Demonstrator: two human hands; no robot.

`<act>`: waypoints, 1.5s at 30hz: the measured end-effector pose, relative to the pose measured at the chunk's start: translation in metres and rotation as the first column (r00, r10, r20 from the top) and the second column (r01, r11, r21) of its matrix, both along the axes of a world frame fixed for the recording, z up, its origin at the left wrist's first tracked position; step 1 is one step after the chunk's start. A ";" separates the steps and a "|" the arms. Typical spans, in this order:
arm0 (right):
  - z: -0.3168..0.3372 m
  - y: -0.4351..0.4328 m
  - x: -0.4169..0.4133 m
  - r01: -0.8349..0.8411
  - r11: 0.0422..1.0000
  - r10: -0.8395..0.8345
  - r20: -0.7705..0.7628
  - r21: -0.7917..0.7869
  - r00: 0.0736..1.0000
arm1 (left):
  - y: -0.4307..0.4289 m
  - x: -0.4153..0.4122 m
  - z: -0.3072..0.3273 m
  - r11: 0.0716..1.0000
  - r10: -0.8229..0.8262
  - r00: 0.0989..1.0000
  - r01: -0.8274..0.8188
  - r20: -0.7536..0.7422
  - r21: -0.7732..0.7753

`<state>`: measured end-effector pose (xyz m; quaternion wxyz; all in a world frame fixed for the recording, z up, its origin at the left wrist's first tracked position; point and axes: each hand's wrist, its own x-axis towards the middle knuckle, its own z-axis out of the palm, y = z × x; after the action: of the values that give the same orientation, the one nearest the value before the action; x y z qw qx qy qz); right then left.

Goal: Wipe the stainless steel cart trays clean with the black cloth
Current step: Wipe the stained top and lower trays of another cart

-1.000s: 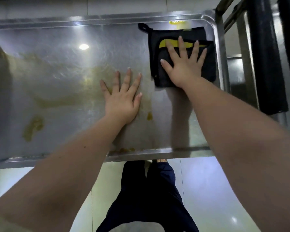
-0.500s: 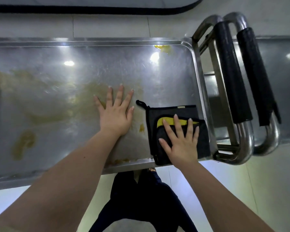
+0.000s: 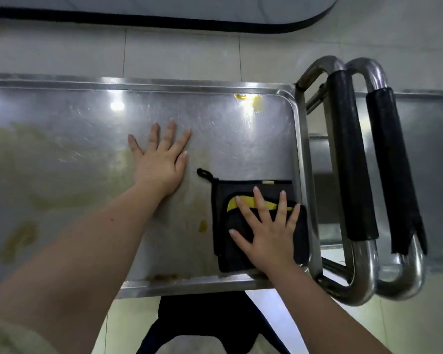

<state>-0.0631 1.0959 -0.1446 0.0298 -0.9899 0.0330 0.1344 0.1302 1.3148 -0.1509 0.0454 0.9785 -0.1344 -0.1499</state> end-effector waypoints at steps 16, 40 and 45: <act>-0.005 -0.051 0.241 0.035 0.999 -0.035 0.015 0.004 0.999 | -0.007 0.014 -0.007 1.000 0.006 1.000 -0.006 0.008 0.015; -0.001 -0.073 0.232 -0.001 1.000 0.001 -0.021 -0.016 1.000 | -0.005 0.008 -0.007 1.000 -0.002 0.999 0.003 0.046 -0.026; -0.001 -0.064 0.232 0.028 0.999 -0.028 0.010 -0.024 1.000 | -0.006 0.009 -0.008 1.000 0.005 0.999 -0.004 0.041 -0.020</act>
<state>0.1686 1.0316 -0.1460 0.0198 -0.9903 0.0482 0.1287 0.1393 1.3086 -0.1592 0.0527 0.9811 -0.1348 -0.1281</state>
